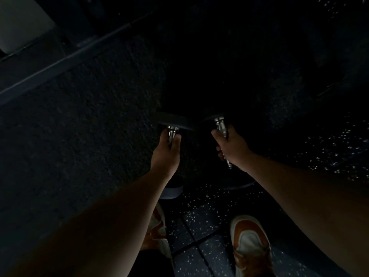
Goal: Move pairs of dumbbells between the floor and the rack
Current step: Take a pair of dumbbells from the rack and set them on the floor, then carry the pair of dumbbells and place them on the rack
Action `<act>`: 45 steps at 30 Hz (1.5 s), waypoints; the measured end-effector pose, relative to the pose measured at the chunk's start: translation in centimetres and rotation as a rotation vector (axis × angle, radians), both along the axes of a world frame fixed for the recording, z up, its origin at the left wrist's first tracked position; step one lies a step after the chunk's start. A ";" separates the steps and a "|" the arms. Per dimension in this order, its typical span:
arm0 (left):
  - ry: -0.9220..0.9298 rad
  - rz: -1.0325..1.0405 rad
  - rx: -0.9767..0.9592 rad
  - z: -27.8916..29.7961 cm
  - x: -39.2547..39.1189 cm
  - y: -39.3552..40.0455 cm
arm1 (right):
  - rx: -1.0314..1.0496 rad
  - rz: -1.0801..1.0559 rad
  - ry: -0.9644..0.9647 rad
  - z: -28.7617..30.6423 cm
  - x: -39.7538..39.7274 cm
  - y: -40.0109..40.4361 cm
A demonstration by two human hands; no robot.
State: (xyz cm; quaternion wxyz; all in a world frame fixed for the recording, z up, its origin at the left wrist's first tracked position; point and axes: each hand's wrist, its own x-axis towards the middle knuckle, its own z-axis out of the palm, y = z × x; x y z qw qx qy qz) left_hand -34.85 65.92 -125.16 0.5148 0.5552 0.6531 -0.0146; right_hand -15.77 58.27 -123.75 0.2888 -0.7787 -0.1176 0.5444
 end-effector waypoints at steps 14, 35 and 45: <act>-0.014 0.010 0.022 0.5 0.2 1.0 | 0.057 -0.010 -0.057 0.3 -0.6 0.7; -0.094 0.173 -0.082 30.6 1.8 -7.4 | 0.022 -0.244 -0.011 29.7 -3.8 -9.4; -0.141 0.158 -0.056 59.8 2.7 -15.1 | 0.039 -0.315 -0.021 60.0 -3.3 -19.5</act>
